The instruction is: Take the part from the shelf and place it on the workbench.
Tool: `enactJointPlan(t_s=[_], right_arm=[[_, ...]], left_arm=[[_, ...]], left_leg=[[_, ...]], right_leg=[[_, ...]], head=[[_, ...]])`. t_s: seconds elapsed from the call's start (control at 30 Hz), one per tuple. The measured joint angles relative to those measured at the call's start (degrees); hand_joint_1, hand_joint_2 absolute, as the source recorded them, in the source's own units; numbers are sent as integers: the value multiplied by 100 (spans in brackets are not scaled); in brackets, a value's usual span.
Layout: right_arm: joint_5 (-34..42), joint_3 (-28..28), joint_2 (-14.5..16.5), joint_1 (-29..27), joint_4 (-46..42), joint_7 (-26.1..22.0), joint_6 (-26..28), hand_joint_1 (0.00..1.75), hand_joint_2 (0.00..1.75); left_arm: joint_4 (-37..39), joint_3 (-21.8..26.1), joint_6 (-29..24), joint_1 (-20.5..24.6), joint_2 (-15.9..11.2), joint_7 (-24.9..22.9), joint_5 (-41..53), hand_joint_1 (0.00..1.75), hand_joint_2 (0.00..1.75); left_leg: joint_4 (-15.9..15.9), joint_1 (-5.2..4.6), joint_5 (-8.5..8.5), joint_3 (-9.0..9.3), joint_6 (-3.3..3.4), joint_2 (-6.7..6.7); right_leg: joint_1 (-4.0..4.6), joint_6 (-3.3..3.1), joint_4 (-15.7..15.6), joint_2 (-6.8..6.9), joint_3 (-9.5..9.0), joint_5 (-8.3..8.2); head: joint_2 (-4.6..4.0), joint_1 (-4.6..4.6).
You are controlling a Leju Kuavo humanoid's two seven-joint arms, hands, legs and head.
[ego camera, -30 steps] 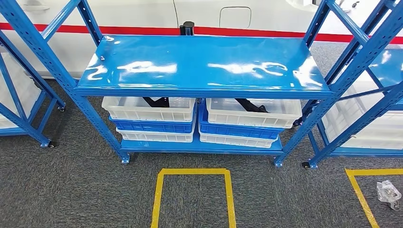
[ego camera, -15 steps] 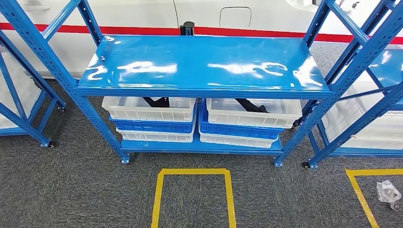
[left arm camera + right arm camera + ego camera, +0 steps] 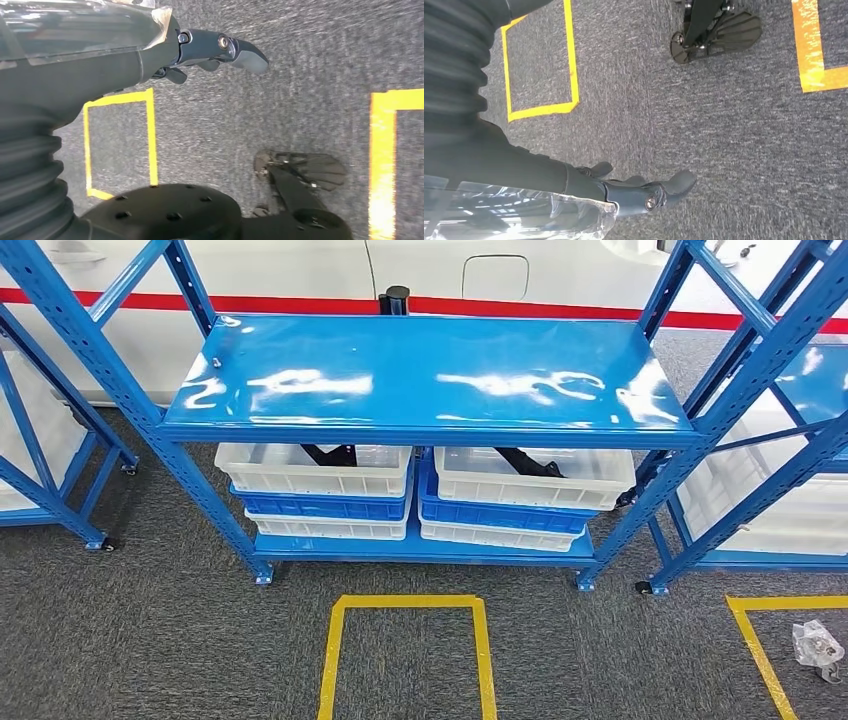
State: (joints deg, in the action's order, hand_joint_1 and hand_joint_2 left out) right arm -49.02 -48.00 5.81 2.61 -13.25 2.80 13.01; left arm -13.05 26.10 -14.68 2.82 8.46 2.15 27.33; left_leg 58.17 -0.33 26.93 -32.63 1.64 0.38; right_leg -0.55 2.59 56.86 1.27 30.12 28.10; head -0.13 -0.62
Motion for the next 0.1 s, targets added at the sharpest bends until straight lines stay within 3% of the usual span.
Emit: enactJointPlan(t_s=[0.07,0.1], right_arm=[[296,273,-35,-68,-45,-16,-76,0,0],[370,341,-44,-85,-56,-20,-95,0,0]], left_arm=[[-49,-140,86,-81,-50,-15,-161,0,0],[-61,-174,107,-102,-63,-18,-201,0,0]], left_leg=[[0,0,0,1,0,0],[0,0,0,1,0,0]], right_leg=[[0,0,0,0,11,1],[0,0,0,0,15,1]], head=[[0,-1],[0,-1]])
